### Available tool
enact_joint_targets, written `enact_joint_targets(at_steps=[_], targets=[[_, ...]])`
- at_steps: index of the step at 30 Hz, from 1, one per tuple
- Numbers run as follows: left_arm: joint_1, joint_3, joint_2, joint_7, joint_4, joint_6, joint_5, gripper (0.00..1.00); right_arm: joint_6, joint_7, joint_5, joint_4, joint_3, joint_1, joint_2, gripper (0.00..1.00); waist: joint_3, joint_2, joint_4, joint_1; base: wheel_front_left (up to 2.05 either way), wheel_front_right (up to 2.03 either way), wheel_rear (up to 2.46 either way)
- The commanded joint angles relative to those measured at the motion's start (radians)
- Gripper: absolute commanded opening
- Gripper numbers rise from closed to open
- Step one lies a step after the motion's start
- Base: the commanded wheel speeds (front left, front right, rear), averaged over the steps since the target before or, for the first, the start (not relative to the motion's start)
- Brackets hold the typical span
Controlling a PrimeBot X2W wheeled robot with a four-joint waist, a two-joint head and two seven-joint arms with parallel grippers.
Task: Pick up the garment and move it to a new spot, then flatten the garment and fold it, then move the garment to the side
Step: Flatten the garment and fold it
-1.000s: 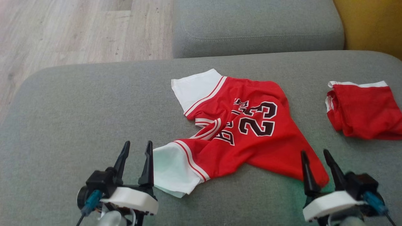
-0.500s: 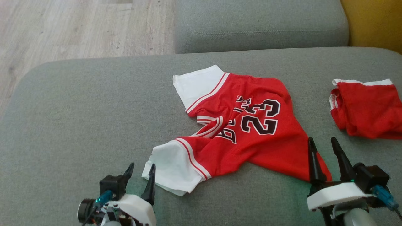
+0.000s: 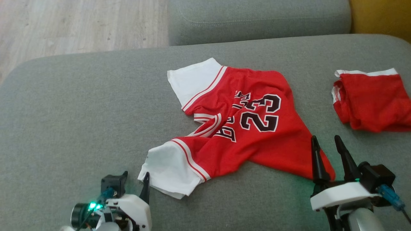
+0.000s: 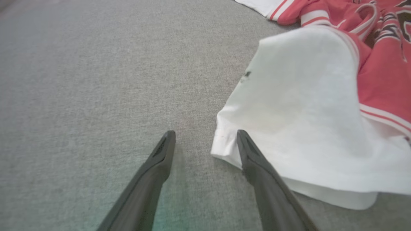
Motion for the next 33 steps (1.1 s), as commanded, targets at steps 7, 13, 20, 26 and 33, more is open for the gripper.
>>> enact_joint_targets(at_steps=[7,13,20,26,33], targets=[[-0.072,0.002,0.025,0.031,0.016,-0.020,0.005,1.00,-0.001,-0.011,0.009,-0.030,0.029,-0.055,-0.003,1.00,0.026,0.0000,-0.025,-0.0001,0.00,0.00,0.00],[-0.061,-0.026,0.023,0.099,0.024,-0.053,-0.013,0.35,-0.001,-0.018,0.016,-0.018,0.026,-0.063,-0.003,1.00,0.025,0.0000,-0.036,-0.0001,0.00,0.00,0.00],[-0.065,-0.005,0.028,0.039,-0.041,-0.055,-0.030,0.00,-0.001,0.009,0.006,0.033,0.012,-0.059,-0.003,1.00,0.012,0.0000,-0.028,-0.0001,0.00,0.00,0.00],[-0.066,0.047,0.019,-0.088,-0.128,-0.035,-0.051,0.00,-0.001,0.093,-0.009,0.120,-0.029,-0.042,-0.003,1.00,0.003,0.0000,-0.008,-0.0001,0.00,0.00,0.00],[-0.064,0.071,0.017,-0.185,-0.188,-0.018,-0.044,0.00,-0.001,0.156,0.018,0.193,-0.042,-0.038,-0.003,1.00,0.001,0.0000,0.010,-0.0001,0.00,0.00,0.00]])
